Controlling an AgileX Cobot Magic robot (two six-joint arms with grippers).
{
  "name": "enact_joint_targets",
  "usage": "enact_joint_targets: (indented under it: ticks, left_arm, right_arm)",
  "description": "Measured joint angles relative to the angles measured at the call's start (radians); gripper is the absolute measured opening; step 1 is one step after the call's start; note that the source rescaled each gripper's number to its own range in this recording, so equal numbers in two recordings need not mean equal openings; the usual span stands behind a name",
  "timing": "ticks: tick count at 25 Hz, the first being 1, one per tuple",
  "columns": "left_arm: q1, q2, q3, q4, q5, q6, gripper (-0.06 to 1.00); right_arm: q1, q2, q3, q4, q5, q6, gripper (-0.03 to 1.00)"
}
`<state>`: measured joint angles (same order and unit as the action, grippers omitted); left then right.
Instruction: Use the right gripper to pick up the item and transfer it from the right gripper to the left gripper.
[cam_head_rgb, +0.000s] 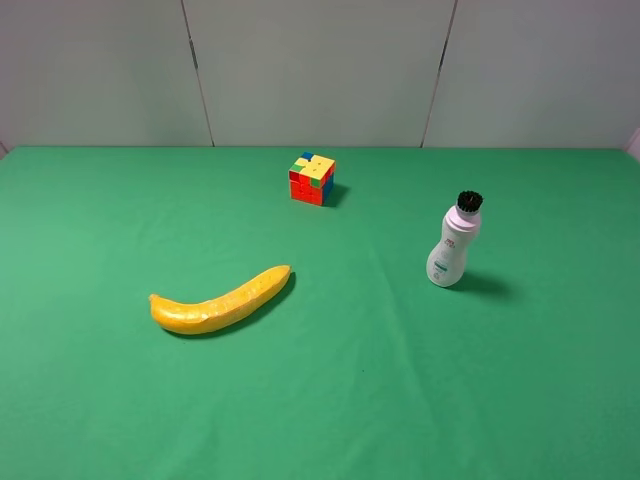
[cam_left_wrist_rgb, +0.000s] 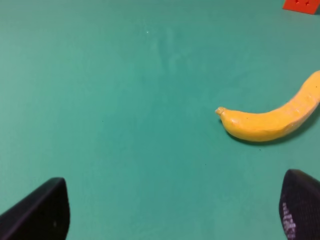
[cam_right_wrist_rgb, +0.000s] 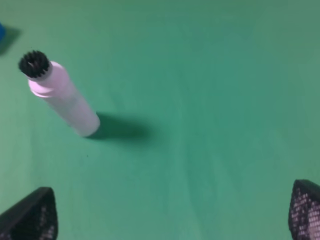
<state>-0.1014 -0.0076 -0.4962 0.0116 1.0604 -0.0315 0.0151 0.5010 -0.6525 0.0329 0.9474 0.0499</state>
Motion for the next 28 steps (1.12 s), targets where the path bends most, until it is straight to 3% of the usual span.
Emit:
enact_joint_targets:
  ticks: [4,14,28]
  left_arm:
    - [0.0,0.0,0.0,0.0,0.0,0.0,0.78]
    - [0.0,0.0,0.0,0.0,0.0,0.0,0.78]
    - [0.0,0.0,0.0,0.0,0.0,0.0,0.78]
  right_arm:
    - [0.044,0.212,-0.1,0.0,-0.004,0.0,1.0]
    - [0.308,0.695,-0.368,-0.087,-0.02,0.067,1.0]
    - [0.38,1.031,-0.54,-0.078,-0.054,0.075,1.0]
